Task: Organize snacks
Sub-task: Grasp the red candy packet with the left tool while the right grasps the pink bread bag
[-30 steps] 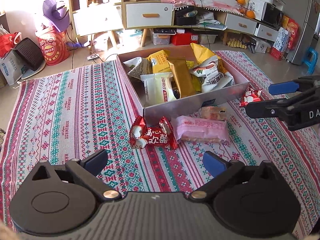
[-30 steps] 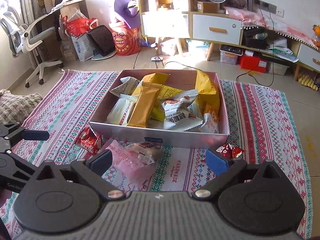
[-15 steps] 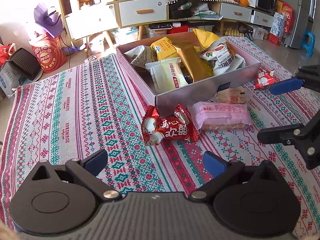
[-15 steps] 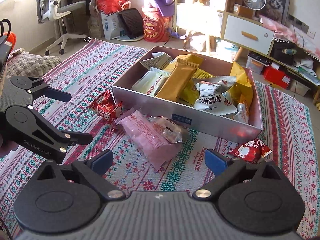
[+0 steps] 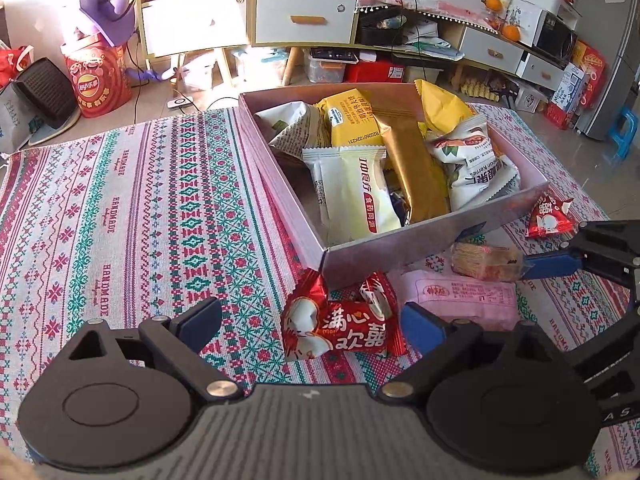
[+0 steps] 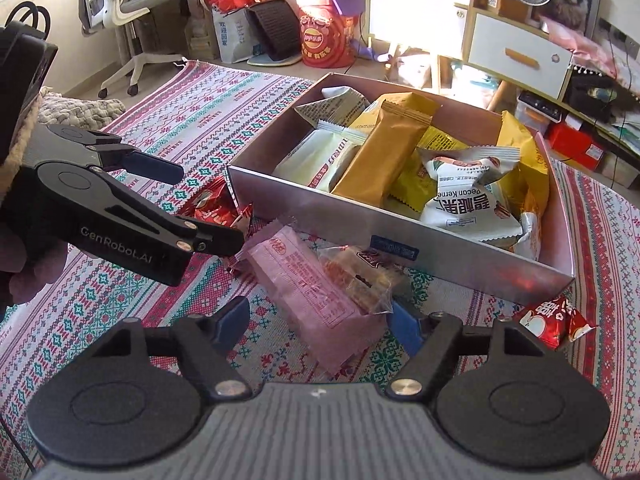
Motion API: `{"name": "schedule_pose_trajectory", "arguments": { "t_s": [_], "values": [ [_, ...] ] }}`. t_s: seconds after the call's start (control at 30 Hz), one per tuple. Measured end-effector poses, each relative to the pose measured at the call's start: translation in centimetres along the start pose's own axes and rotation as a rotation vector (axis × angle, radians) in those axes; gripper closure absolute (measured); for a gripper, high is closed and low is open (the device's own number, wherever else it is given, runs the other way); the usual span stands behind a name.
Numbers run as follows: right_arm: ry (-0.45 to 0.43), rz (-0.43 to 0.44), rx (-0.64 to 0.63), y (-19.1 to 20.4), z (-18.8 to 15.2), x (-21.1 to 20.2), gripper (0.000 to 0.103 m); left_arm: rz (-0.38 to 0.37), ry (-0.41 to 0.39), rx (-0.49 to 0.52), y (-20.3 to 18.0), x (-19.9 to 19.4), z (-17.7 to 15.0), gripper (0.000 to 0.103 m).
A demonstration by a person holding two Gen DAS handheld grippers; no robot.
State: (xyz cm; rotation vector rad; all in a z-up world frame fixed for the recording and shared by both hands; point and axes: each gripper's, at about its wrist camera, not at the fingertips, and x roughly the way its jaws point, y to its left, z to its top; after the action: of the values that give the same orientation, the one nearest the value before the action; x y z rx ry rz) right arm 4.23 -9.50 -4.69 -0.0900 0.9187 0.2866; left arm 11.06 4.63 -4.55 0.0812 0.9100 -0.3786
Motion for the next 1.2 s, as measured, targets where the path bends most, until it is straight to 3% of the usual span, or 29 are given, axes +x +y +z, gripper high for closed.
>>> {"name": "schedule_pose_trajectory", "arguments": {
  "t_s": [0.1,0.37,0.53,1.2],
  "values": [
    [-0.002,-0.019,0.002,0.0,-0.1,0.3,0.032,-0.024,0.011,-0.039,0.2,0.3,0.1,0.016],
    [0.016,0.018,0.024,0.1,-0.4,0.2,0.053,-0.066,0.055,-0.071,-0.1,0.0,-0.2,0.055],
    [0.025,0.025,0.01,0.5,-0.5,-0.3,0.066,-0.048,0.066,-0.051,-0.4,-0.3,-0.5,0.057],
    [0.11,0.039,0.072,-1.0,-2.7,-2.4,0.066,-0.081,0.116,-0.033,0.0,-3.3,-3.9,0.057]
  ]
}}
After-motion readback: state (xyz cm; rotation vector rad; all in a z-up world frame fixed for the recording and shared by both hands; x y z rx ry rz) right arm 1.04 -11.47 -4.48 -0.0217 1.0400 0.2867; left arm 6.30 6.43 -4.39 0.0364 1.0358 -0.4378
